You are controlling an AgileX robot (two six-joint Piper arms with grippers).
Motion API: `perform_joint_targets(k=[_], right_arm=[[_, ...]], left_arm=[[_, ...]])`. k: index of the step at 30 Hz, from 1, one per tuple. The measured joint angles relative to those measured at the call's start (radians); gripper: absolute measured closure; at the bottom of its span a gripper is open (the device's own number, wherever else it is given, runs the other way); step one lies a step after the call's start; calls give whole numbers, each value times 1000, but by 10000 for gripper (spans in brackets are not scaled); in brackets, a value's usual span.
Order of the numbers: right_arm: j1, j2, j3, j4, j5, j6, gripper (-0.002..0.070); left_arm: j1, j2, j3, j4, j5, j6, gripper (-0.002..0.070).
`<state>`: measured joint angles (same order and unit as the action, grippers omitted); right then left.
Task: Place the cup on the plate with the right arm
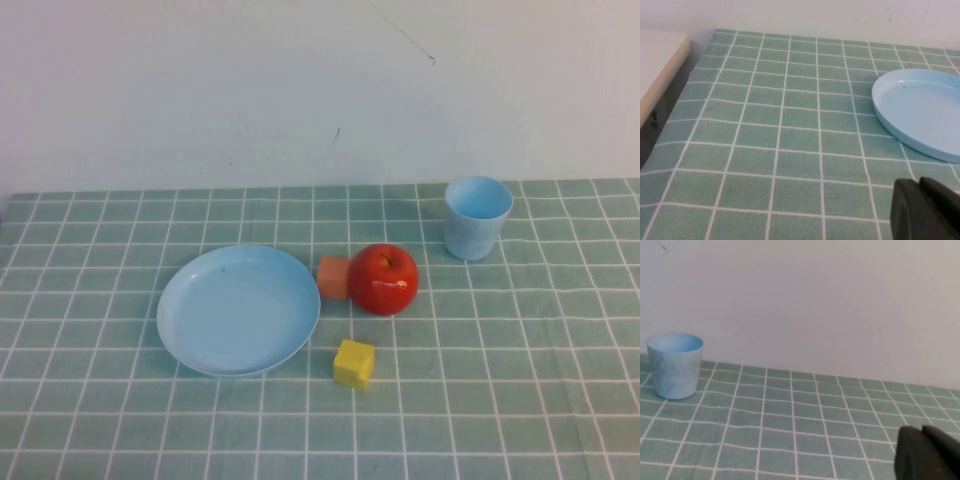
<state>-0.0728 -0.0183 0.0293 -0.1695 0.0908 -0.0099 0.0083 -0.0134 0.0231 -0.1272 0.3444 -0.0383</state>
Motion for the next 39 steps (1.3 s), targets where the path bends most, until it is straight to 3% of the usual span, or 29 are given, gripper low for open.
perform_joint_targets(k=[14,29,33,39], right_arm=[[0,0,0,0,-14,0,678],[0,0,0,25,-267,85,678],[0,0,-24,-55,-330,152,678],[0,57,-234,-359,-337,399,678]], left_arm=[[0,0,0,0,0,2,678],[0,0,0,0,0,2,678],[0,0,0,0,0,2,678],[0,0,0,0,0,2,678]])
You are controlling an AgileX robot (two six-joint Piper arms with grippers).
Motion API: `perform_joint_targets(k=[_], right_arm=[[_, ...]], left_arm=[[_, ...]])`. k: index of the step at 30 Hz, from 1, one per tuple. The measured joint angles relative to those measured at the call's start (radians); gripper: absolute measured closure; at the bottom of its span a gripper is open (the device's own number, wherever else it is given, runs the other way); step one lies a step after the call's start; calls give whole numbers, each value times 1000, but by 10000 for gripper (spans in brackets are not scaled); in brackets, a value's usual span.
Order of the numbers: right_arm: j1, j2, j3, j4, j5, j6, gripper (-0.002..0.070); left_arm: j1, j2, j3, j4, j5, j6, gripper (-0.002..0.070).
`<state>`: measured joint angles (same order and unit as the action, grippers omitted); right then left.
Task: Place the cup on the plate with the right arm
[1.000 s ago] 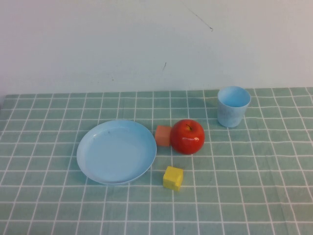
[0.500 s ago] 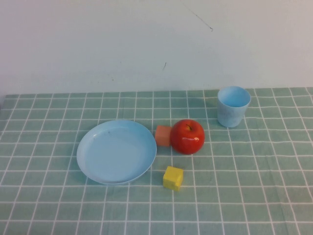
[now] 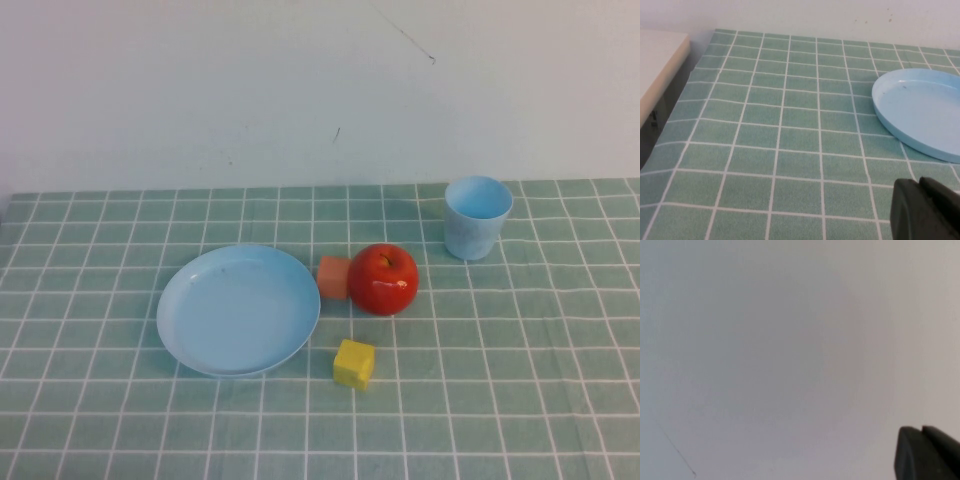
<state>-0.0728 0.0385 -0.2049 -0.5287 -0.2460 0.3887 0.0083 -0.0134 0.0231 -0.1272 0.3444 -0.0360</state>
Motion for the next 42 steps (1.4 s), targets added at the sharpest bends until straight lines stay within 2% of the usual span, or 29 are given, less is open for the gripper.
perform_joint_targets(k=[6,10,12,15,19,21,23,30,37,40,42], right_arm=[[0,266,-248,-387,-16,309,678],[0,516,-434,-515,11,401,678],[0,636,-533,-558,76,411,678],[0,814,-677,-644,271,413,678],[0,999,-764,-585,629,196,678],[0,1081,-785,-479,719,29,678],[0,1171,-804,-297,756,-112,678],[0,1479,-912,676,891,-944,678],[0,1664,-1024,1203,924,-1414,675],[6,1714,-1054,1451,924,-1708,628],[17,1749,-1072,1613,924,-1869,545]], left_arm=[[0,0,0,0,0,-2,678],[0,0,0,0,0,-2,678],[0,0,0,0,0,-2,678],[0,0,0,0,0,-2,678],[0,0,0,0,0,-2,678],[0,0,0,0,0,-2,678],[0,0,0,0,0,-2,678],[0,0,0,0,0,-2,678],[0,0,0,0,0,0,678],[0,0,0,0,0,0,678],[0,0,0,0,0,0,678]])
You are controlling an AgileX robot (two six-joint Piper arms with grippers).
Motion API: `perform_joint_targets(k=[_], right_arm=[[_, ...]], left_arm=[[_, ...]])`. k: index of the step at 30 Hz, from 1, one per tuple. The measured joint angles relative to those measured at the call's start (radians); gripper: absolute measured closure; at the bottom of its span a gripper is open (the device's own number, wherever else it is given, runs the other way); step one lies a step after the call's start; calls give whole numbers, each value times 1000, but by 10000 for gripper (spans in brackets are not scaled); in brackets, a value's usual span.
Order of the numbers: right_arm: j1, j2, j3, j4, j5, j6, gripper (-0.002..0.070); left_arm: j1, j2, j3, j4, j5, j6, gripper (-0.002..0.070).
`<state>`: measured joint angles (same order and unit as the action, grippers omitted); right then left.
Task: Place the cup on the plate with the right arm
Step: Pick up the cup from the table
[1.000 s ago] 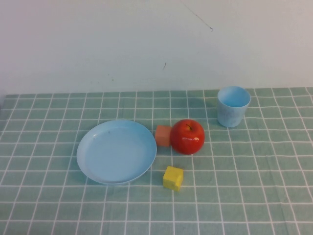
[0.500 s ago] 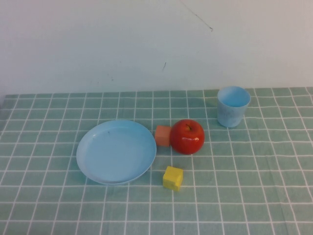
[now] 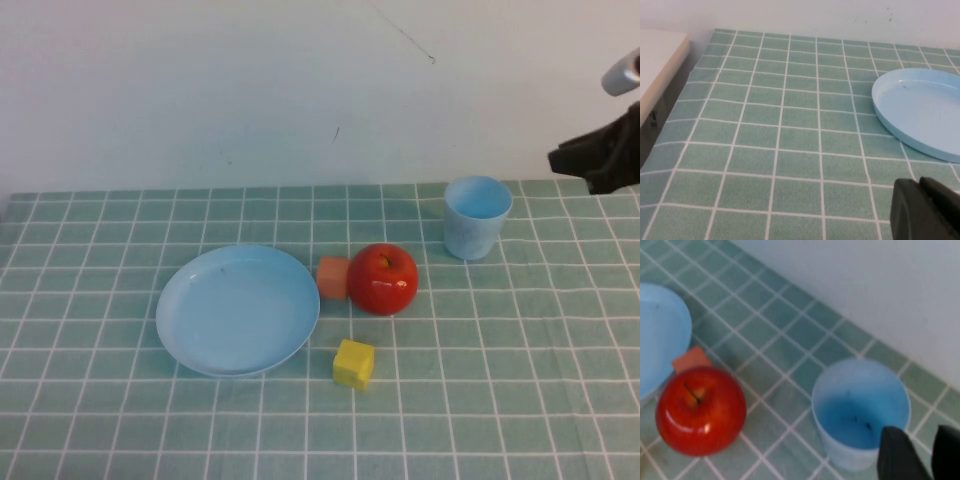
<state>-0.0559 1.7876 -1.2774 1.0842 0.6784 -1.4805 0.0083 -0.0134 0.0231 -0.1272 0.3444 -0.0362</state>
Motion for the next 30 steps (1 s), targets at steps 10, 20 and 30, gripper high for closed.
perform_joint_targets(k=[10,20,30], right_arm=[[59,199,-216,86,-56,-81,213],[103,372,-439,-338,-59,272,210],[103,455,-493,-374,-25,317,210]], left_arm=[[0,0,0,0,0,0,678],[0,0,0,0,0,-2,678],[0,0,0,0,0,-2,678]])
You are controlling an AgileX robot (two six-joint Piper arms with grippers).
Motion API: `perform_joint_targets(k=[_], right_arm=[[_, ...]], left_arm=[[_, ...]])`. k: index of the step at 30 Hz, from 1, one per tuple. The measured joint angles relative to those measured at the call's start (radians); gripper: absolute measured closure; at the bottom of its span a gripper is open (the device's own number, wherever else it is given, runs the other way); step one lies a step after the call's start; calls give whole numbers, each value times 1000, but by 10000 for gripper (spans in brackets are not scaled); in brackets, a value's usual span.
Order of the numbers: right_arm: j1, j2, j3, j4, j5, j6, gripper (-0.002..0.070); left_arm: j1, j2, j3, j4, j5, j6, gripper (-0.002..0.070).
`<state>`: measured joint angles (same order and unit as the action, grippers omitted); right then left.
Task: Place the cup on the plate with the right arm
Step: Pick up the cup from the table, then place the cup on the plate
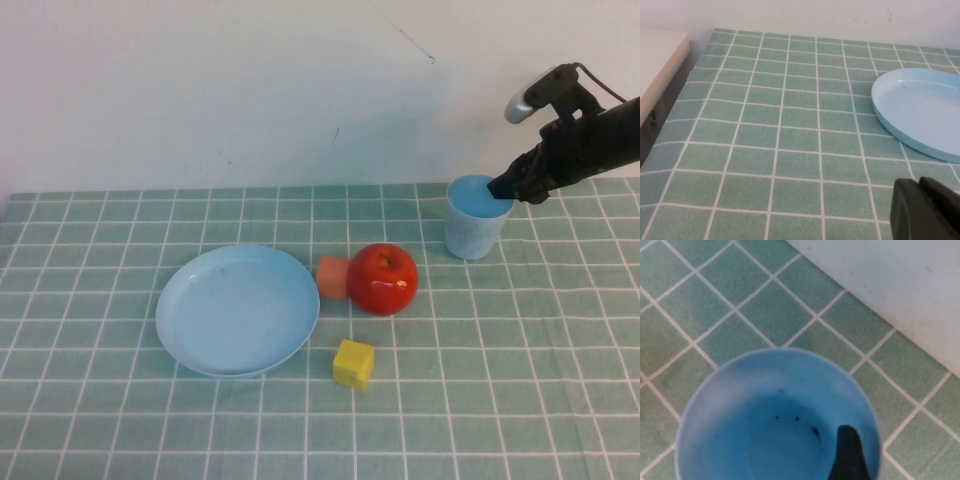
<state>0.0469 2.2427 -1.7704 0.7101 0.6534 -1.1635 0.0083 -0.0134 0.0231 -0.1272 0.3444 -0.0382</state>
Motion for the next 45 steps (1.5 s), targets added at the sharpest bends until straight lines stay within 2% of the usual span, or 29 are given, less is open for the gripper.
perform_joint_targets(k=[4,9,15,17,20,22,29,39,45], right_arm=[[0,2,-4,0,2,0,247],[0,15,-4,17,15,0,335],[2,46,-24,70,49,-4,372],[2,49,-33,72,70,-4,434],[5,51,-59,75,120,-1,593],[7,53,-87,84,164,3,638],[79,55,-219,122,324,11,650],[421,55,-327,-69,329,83,651],[502,55,-362,-76,306,87,651]], left_arm=[[0,0,0,0,0,0,678],[0,0,0,0,0,0,678],[0,0,0,0,0,0,678],[0,0,0,0,0,2,678],[0,0,0,0,0,2,678],[0,0,0,0,0,2,678],[0,0,0,0,0,2,678],[0,0,0,0,0,2,678],[0,0,0,0,0,2,678]])
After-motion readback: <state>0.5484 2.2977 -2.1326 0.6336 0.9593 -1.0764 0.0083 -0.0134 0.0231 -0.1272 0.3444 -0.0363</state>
